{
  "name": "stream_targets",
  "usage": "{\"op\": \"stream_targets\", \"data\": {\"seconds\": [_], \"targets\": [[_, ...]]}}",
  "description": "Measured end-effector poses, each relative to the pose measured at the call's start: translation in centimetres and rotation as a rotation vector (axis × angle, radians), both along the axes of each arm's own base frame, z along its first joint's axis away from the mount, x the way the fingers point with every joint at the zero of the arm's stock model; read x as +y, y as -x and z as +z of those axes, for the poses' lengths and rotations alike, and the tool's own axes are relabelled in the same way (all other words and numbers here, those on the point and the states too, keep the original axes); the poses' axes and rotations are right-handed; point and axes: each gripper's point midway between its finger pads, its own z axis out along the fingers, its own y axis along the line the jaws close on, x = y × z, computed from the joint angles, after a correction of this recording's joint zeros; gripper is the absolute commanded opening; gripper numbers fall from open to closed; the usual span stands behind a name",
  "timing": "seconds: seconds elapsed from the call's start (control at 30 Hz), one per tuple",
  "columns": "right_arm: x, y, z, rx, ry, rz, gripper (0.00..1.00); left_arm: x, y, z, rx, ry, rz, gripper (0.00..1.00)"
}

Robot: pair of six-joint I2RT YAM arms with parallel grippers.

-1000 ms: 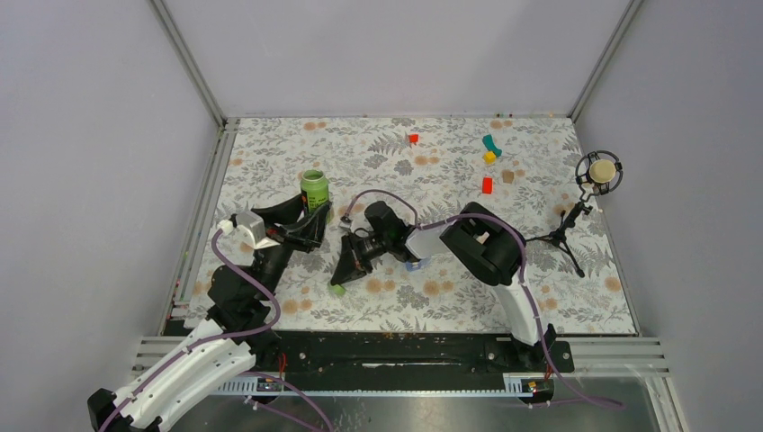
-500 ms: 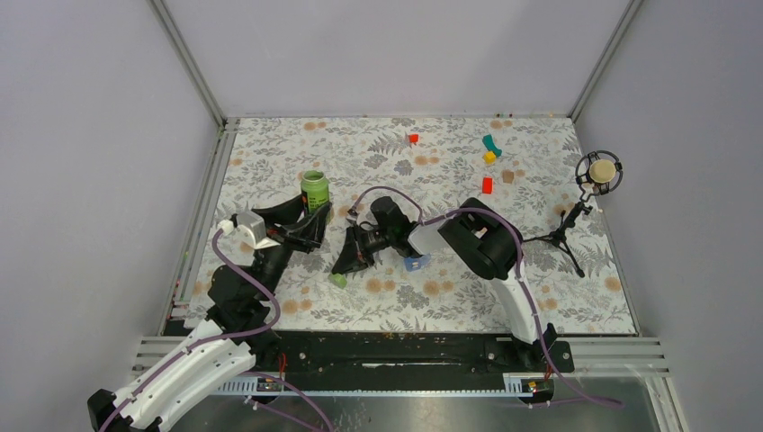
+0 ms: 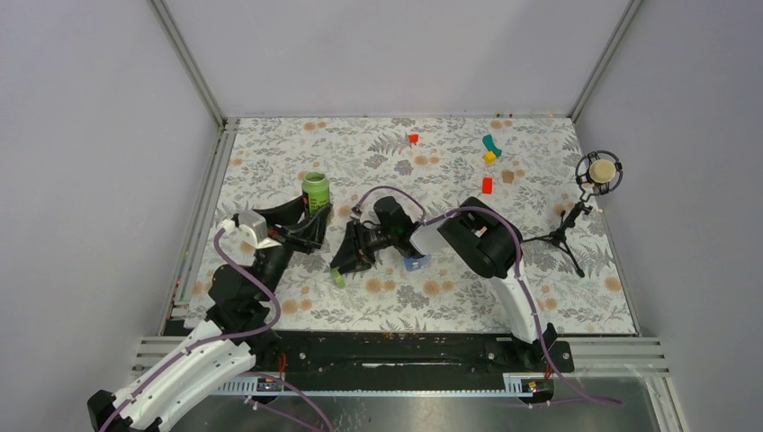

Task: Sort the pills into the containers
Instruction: Adjust the lid of the pill bottle at the center of the board.

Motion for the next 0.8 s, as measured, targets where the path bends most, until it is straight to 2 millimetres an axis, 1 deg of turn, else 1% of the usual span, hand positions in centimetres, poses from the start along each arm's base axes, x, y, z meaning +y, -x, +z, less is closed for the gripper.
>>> {"op": "stream_targets", "data": {"seconds": [0.2, 0.27, 0.4, 0.5, 0.53, 0.6, 0.7, 0.73, 0.8], "targets": [[-0.5, -0.7, -0.4, -0.005, 0.027, -0.048, 0.61, 0.3, 0.2, 0.3, -0.006, 0.007, 0.003, 0.0], [-0.7, -0.9, -0.2, -0.025, 0.04, -0.061, 0.64, 0.3, 0.3, 0.4, -0.009, 0.009, 0.004, 0.0], [-1.3, -1.2, 0.8, -0.083, 0.072, -0.093, 0.68, 0.5, 0.4, 0.5, -0.013, 0.015, 0.006, 0.0], [-2.0, -1.8, 1.8, -0.152, 0.116, -0.132, 0.74, 0.7, 0.5, 0.8, -0.017, 0.018, 0.008, 0.0], [-2.3, -2.1, 2.0, -0.182, 0.137, -0.148, 0.78, 0.7, 0.6, 1.0, -0.016, 0.018, 0.008, 0.0], [-3.0, -2.5, 2.6, -0.243, 0.186, -0.181, 0.84, 0.8, 0.6, 1.3, -0.017, 0.02, 0.01, 0.0], [-4.0, -3.1, 3.1, -0.35, 0.269, -0.225, 0.87, 1.0, 0.8, 1.8, -0.023, 0.025, 0.011, 0.0], [-4.2, -3.0, 3.2, -0.387, 0.303, -0.236, 0.88, 1.1, 0.9, 1.9, -0.025, 0.028, 0.013, 0.0], [-4.4, -2.2, 3.2, -0.46, 0.367, -0.236, 0.89, 1.3, 1.0, 2.0, -0.027, 0.033, 0.017, 0.0]]}}
